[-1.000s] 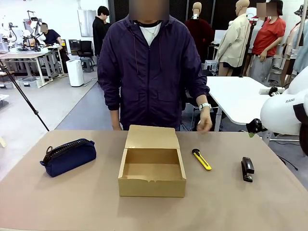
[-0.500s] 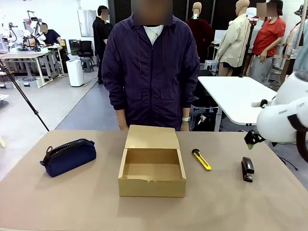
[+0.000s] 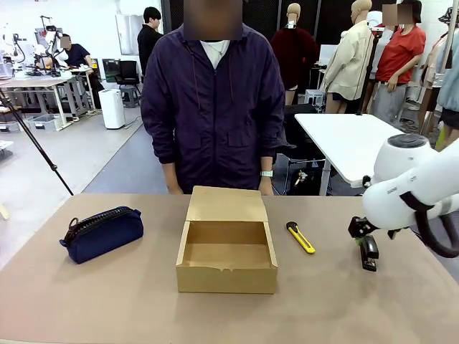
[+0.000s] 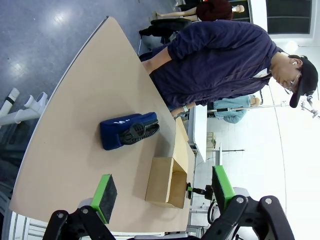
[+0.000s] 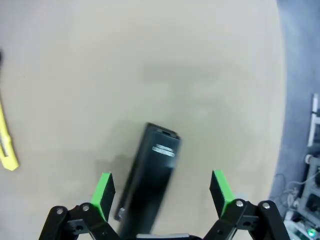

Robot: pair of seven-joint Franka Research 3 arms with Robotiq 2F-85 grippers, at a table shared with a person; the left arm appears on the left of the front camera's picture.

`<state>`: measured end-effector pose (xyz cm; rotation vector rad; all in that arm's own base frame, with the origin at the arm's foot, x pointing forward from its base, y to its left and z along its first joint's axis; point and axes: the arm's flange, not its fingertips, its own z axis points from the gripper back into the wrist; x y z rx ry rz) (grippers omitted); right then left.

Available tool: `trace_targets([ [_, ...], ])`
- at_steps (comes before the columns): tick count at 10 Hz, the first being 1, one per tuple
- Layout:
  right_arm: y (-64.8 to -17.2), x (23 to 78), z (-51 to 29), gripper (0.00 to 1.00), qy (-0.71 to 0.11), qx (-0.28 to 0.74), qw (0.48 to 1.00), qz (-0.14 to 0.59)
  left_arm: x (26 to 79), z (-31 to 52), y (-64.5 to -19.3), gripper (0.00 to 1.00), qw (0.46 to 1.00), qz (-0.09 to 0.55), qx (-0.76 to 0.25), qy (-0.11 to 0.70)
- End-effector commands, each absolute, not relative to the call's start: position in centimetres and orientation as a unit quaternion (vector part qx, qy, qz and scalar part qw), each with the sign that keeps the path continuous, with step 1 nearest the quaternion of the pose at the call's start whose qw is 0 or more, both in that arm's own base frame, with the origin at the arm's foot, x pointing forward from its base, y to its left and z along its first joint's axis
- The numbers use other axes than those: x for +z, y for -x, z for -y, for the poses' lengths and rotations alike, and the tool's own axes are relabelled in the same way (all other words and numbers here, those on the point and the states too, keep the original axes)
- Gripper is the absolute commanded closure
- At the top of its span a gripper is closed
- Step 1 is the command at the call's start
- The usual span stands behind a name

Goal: Pack the items into the box.
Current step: Pick up the item indicated by the person and place it inside the Mailer Box.

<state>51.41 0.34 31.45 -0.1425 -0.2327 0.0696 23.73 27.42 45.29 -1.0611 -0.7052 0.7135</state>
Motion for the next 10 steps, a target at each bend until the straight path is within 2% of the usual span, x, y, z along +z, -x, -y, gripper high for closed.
trace_targets([
  [1, -52.8, 31.4, -0.1, 0.0, 0.053, 0.047, 0.993, 0.098, 45.5, -27.5, -23.7, 0.0, 0.742, 0.322, 0.325, 0.49],
  [3, -52.9, 30.6, 0.0, 0.0, 0.046, 0.037, 0.994, 0.088, 45.5, -27.5, -23.7, 0.0, 0.742, 0.322, 0.325, 0.49],
  [6, -52.4, 31.3, 0.3, 0.0, 0.051, -0.035, 0.995, 0.084, 45.5, -27.5, -23.7, 0.0, 0.742, 0.322, 0.325, 0.49],
  [8, -51.9, 31.4, 0.9, 0.0, 0.031, -0.191, 0.981, 0.032, 45.5, -27.5, -23.7, 0.0, 0.742, 0.322, 0.325, 0.49],
  [10, -51.7, 31.1, 1.3, 0.0, 0.01, -0.247, 0.969, 0.018, 45.5, -27.5, -23.7, 0.0, 0.742, 0.322, 0.325, 0.49],
])
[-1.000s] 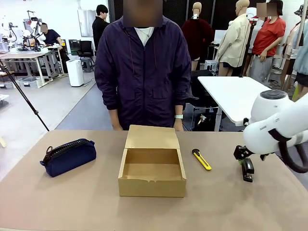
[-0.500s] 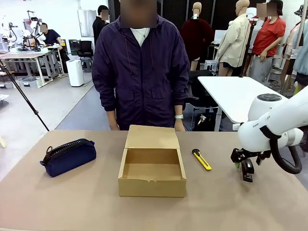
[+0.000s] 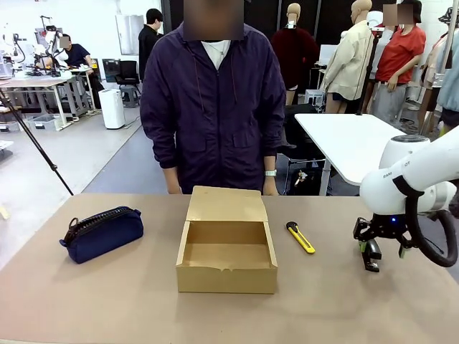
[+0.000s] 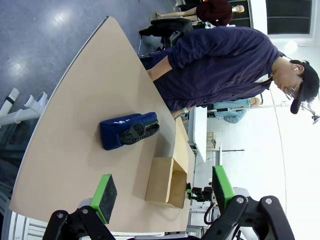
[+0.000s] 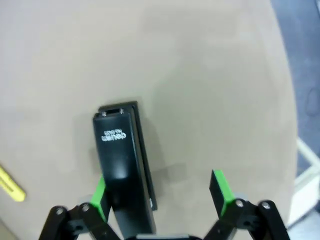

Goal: Pack the items into the box.
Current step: Pick up the item indicated by the person and place it inside the Mailer Box.

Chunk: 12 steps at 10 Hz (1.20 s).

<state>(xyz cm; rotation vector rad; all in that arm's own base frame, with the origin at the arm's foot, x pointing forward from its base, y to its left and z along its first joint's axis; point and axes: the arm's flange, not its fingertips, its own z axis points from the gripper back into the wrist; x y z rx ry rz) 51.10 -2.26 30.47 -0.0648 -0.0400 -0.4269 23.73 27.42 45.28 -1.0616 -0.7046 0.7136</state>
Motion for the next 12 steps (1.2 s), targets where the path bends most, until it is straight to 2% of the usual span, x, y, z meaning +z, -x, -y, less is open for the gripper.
trace_targets([
  [1, -51.7, 31.1, 1.4, 0.0, -0.016, -0.243, 0.969, 0.03, 45.5, -27.5, -23.7, 0.0, 0.742, 0.322, 0.325, 0.49],
  [3, -51.7, 30.9, 1.5, 0.0, -0.043, -0.241, 0.969, 0.041, 45.5, -27.5, -23.7, 0.0, 0.742, 0.322, 0.325, 0.49],
  [7, -51.8, 29.7, 1.4, 0.0, -0.044, -0.203, 0.978, 0.028, 45.5, -27.5, -23.7, 0.0, 0.742, 0.322, 0.325, 0.49],
  [8, -51.8, 29.3, 1.2, 0.37, -0.043, -0.183, 0.981, 0.042, 45.5, -27.5, -23.7, 0.0, 0.742, 0.322, 0.325, 0.49],
  [9, -51.7, 29.3, 1.2, 0.97, -0.057, -0.171, 0.982, 0.05, 45.5, -27.5, -23.7, 0.0, 0.742, 0.322, 0.325, 0.49],
  [10, -51.7, 29.3, 1.3, 1.0, -0.058, -0.167, 0.983, 0.049, 45.5, -27.5, -23.7, 0.0, 0.742, 0.322, 0.325, 0.49],
  [12, -51.7, 29.2, 1.5, 1.0, -0.051, -0.16, 0.985, 0.048, 45.5, -27.5, -23.7, 0.0, 0.742, 0.322, 0.325, 0.49],
])
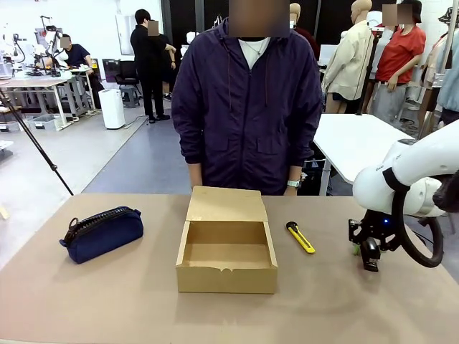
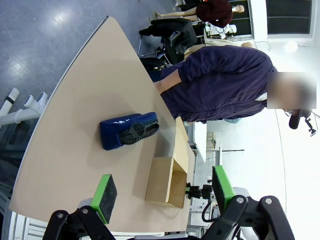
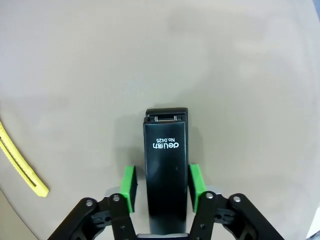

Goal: Pack the items into the box.
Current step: Pick up the item indicated by the person and place it inside the Mailer Box.

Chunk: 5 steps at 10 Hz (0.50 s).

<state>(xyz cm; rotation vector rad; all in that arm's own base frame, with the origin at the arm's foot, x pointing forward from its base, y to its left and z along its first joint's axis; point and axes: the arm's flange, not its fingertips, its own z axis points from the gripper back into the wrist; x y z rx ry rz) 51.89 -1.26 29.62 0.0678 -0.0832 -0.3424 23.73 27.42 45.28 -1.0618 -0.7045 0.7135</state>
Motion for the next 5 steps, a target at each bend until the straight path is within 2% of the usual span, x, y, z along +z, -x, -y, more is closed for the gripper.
trace_targets([
  [1, -51.69, 29.29, 1.58, 1.0, -0.051, -0.159, 0.985, 0.049, 45.46, -27.45, -23.66, 0.0, 0.742, 0.322, 0.325, 0.49],
  [5, -51.66, 30.04, 1.53, 1.0, -0.049, -0.142, 0.987, 0.055, 45.46, -27.45, -23.66, 0.0, 0.742, 0.322, 0.325, 0.49],
])
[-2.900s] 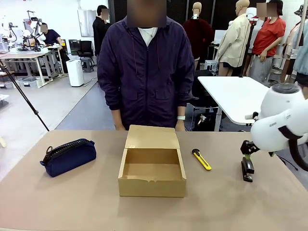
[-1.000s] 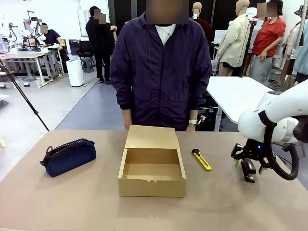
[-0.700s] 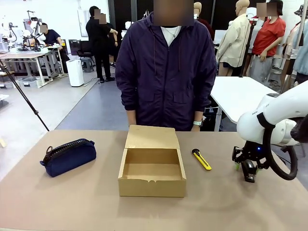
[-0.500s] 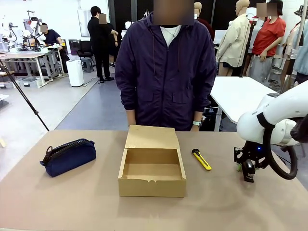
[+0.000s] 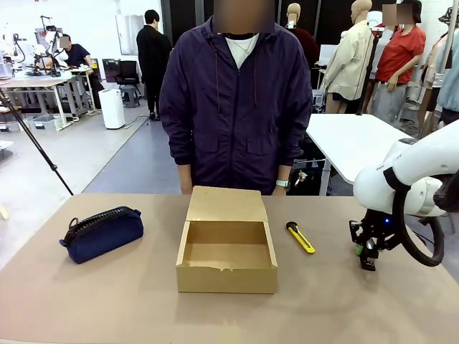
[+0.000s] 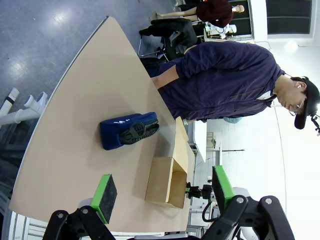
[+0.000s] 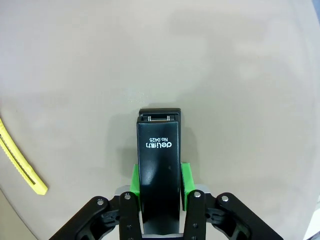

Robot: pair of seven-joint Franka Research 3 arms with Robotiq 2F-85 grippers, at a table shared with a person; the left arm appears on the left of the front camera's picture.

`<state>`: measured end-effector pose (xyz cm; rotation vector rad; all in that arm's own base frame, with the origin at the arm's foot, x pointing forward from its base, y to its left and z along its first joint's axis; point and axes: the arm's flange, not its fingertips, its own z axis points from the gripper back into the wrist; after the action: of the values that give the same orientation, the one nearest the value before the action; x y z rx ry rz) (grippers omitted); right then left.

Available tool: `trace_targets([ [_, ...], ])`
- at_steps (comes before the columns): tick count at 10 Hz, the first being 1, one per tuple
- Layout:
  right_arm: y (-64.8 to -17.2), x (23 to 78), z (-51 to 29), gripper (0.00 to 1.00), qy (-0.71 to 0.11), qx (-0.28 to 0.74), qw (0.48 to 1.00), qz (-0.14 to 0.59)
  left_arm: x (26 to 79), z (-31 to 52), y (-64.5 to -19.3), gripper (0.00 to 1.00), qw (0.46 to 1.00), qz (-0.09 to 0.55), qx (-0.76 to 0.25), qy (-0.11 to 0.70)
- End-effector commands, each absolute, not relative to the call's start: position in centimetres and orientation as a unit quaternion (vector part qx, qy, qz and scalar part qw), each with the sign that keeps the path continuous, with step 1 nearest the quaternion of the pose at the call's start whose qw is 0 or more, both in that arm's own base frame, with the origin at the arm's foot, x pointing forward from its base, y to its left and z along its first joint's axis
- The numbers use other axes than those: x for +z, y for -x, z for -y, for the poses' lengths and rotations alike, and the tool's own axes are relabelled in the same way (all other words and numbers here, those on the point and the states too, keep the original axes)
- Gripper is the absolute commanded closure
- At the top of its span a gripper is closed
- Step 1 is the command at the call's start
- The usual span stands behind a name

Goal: Pack the items into the box.
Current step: Pick up the item indicated by the person and place it inside the Mailer Box.

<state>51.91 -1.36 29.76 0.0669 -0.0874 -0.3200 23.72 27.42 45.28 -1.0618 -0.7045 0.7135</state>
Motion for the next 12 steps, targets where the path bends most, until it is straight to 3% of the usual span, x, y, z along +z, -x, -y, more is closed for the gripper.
trace_targets([
  [1, -51.6, 31.1, 1.4, 1.0, -0.06, -0.119, 0.989, 0.065, 45.5, -27.5, -23.7, 0.0, 0.742, 0.322, 0.325, 0.49],
  [5, -51.0, 44.3, 3.4, 1.0, -0.047, -0.023, 0.983, 0.179, 45.5, -27.5, -23.7, 0.0, 0.742, 0.322, 0.325, 0.49],
  [12, -50.9, 45.6, 2.9, 1.0, -0.029, -0.038, 0.983, 0.178, 45.5, -27.5, -23.7, 0.0, 0.742, 0.322, 0.325, 0.49],
])
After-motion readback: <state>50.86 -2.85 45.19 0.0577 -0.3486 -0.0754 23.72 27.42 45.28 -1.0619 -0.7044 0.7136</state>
